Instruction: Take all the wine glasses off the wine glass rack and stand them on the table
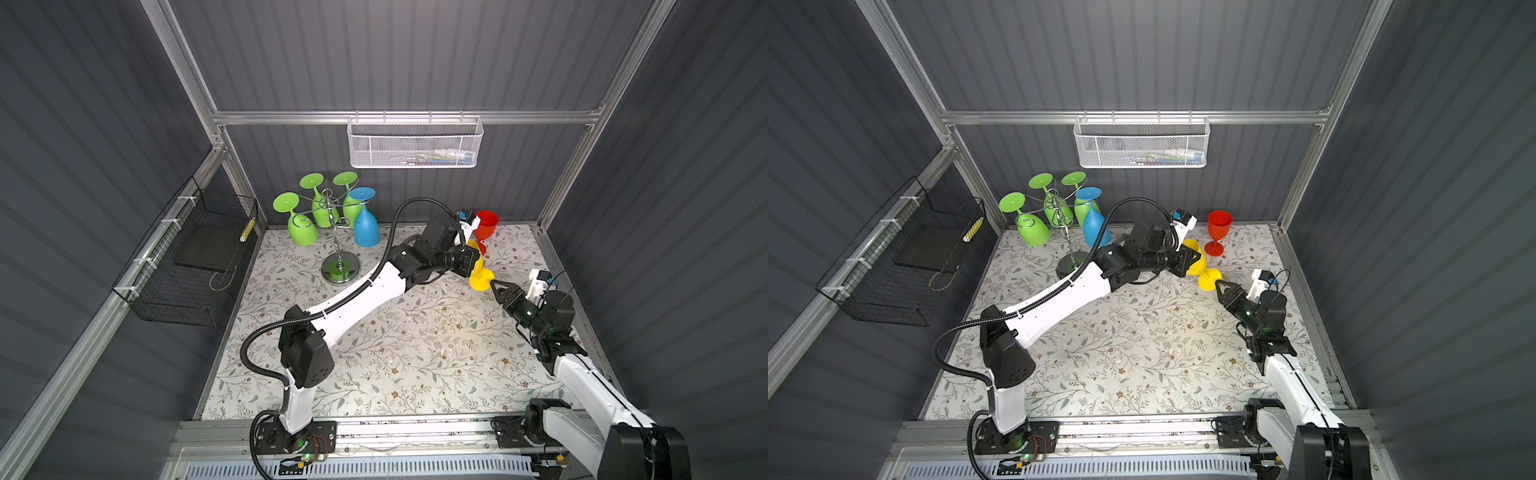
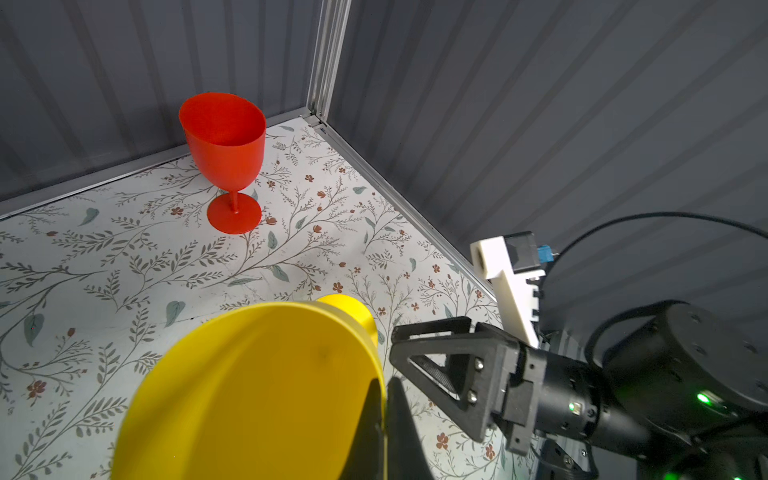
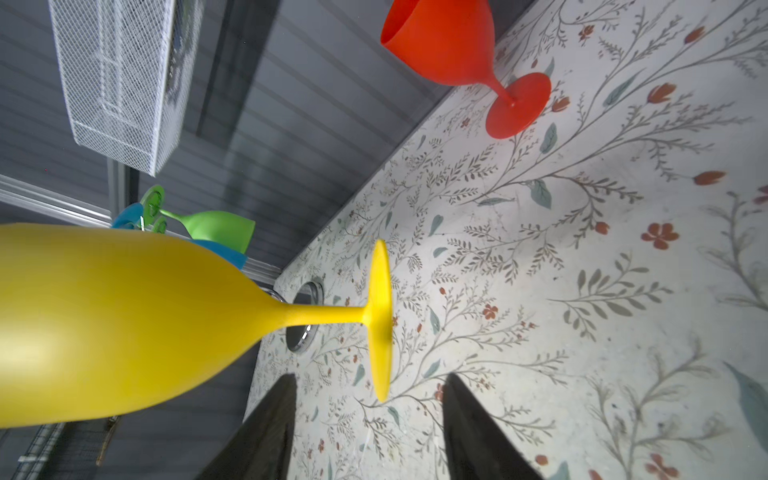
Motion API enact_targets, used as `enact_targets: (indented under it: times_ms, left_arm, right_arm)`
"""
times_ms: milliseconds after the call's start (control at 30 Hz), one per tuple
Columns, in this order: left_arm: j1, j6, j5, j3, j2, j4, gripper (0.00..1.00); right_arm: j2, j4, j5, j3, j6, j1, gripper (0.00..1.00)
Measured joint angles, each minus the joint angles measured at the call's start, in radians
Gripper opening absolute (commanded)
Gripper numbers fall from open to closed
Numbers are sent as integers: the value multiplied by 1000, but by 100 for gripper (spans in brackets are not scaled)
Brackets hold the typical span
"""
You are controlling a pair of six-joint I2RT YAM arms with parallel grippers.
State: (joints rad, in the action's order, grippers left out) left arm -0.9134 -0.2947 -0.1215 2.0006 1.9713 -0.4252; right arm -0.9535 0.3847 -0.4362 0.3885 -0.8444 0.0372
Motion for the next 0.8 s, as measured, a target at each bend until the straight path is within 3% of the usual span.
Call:
enact_targets:
  times_ms: [400,800]
  left_arm:
    - [17,129,263,343,286,-261,0]
    - [182,207,311,420,416,-300,0]
  right_arm:
    - [89,-135,74,83,49,1,84]
    - [97,-154,39,66,95,-7,86]
